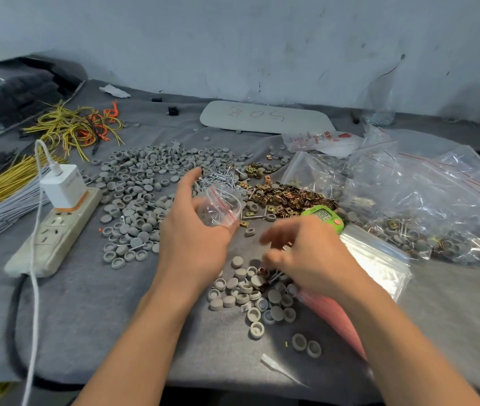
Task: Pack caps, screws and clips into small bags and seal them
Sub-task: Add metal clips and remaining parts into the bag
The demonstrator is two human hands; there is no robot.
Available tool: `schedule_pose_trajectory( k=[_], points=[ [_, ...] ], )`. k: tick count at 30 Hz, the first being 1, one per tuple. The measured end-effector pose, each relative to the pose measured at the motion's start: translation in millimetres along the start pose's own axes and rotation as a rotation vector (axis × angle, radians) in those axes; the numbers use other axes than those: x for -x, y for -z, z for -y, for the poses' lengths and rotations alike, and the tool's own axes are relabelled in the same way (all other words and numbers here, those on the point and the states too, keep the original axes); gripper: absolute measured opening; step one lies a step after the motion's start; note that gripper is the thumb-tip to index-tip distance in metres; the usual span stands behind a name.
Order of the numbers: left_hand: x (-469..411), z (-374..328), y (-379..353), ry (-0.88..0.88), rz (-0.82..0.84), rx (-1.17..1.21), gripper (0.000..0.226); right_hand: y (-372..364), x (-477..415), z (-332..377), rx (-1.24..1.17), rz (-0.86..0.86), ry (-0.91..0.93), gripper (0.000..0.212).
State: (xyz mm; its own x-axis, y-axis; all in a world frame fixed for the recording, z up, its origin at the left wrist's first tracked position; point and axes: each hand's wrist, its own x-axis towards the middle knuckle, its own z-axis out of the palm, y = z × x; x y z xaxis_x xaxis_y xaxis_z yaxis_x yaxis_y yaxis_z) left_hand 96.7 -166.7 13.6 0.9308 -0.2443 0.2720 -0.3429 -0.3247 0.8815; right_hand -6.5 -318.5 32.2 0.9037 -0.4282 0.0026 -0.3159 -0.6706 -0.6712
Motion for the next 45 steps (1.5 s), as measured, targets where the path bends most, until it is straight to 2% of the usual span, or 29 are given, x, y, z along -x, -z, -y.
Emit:
schedule_pose_trajectory(
  k=[3, 7, 12, 18, 21, 23, 27, 30, 36, 45],
  points=[
    [0, 0, 0, -0.002, -0.007, 0.005, 0.090, -8, 4, 1, 0.212, 0.052, 0.017, 0.004],
    [4, -4, -2, -0.026, 0.024, -0.044, 0.090, -4, 3, 1, 0.176, 0.054, 0.017, 0.015],
    [6, -7, -2, -0.046, 0.074, -0.111, 0.091, 3, 4, -8, -0.021, -0.009, -0.036, 0.016],
    [4, -1, -5, -0.081, 0.064, -0.128, 0.092, -8, 3, -3, 0.135, 0.055, 0.028, 0.008],
    [4, 0, -6, -0.088, 0.054, -0.135, 0.091, -10, 1, -5, 0.119, 0.059, 0.028, 0.010],
    [4, 0, -6, -0.089, 0.046, -0.142, 0.091, -9, 1, -8, 0.034, 0.013, 0.012, 0.012],
    [4, 0, -5, -0.103, 0.071, -0.164, 0.089, -2, 2, -8, -0.387, -0.058, -0.024, 0.010],
    [6, -1, -5, -0.108, 0.096, -0.162, 0.087, 1, 2, -6, -0.541, -0.063, 0.011, 0.014],
    [8, 1, -4, -0.107, 0.166, -0.186, 0.100, -2, 1, -1, -0.609, -0.113, 0.091, 0.017],
    [9, -1, -3, -0.161, 0.186, -0.203, 0.099, -6, 0, 8, -0.661, -0.170, 0.215, 0.024]
  ],
)
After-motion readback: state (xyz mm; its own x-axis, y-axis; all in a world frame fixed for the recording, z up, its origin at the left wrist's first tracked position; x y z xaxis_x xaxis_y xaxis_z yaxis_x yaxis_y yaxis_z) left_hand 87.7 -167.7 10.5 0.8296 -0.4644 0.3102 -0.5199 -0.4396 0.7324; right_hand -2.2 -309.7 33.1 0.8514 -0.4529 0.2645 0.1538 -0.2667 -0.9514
